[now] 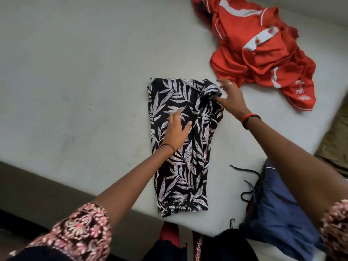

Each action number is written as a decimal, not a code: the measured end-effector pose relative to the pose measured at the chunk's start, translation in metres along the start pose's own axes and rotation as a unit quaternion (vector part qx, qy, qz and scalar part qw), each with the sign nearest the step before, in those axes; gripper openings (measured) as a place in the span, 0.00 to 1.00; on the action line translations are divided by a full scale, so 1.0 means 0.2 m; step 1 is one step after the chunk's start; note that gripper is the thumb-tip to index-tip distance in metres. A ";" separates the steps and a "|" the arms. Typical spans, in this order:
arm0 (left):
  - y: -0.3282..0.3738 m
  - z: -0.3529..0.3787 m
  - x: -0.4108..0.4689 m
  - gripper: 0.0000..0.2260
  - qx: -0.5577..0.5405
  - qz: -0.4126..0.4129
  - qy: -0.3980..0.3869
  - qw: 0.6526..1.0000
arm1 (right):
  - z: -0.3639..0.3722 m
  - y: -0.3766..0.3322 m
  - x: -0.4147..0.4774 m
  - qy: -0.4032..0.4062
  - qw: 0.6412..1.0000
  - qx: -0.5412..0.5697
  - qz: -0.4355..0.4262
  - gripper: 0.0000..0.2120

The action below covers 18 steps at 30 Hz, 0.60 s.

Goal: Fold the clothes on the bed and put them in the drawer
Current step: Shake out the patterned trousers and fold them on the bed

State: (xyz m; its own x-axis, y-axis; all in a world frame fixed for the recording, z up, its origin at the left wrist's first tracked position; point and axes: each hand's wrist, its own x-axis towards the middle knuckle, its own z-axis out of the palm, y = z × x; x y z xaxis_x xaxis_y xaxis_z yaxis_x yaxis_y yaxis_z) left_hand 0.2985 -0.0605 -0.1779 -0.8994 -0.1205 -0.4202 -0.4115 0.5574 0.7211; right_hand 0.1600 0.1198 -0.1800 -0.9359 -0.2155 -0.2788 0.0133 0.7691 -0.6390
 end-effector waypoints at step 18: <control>0.23 0.28 0.19 0.19 0.003 0.095 -0.204 0.974 | -0.17 0.10 0.38 -0.091 0.965 0.181 0.165 0.15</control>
State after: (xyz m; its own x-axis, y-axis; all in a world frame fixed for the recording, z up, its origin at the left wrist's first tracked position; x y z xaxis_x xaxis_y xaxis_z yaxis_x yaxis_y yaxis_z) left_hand 0.2544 0.0060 -0.1911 -0.8260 0.3209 -0.4634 -0.2407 0.5426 0.8048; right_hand 0.0776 0.1396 -0.1894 -0.7822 -0.1218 -0.6110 0.4539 0.5604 -0.6928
